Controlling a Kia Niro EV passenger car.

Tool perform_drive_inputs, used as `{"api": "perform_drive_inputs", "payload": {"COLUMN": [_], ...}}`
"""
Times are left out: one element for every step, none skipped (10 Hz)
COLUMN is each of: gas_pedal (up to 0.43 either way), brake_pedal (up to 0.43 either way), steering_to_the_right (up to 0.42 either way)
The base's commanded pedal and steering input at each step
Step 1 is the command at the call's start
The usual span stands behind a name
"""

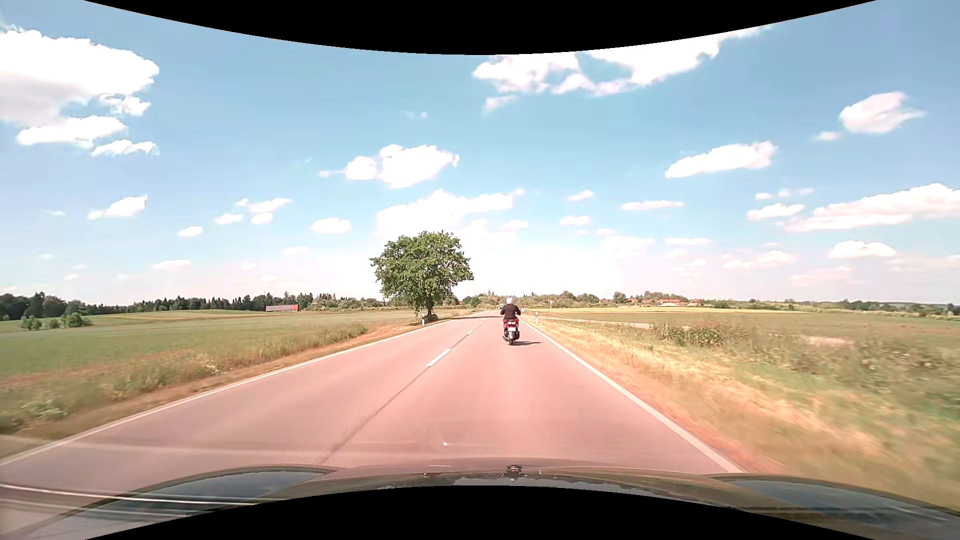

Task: Follow the waypoints while adhering to traffic rules and regulations

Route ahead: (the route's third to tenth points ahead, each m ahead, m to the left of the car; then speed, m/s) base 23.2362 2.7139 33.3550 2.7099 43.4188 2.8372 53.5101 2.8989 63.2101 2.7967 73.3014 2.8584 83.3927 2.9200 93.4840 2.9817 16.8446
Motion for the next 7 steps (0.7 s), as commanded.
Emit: {"api": "perform_drive_inputs", "payload": {"gas_pedal": [0.287, 0.287, 0.287, 0.299, 0.299, 0.299, 0.299], "brake_pedal": [0.012, 0.012, 0.012, 0.012, 0.012, 0.012, 0.012], "steering_to_the_right": [-0.003, -0.002, -0.002, -0.002, -0.003, -0.002, -0.003]}}
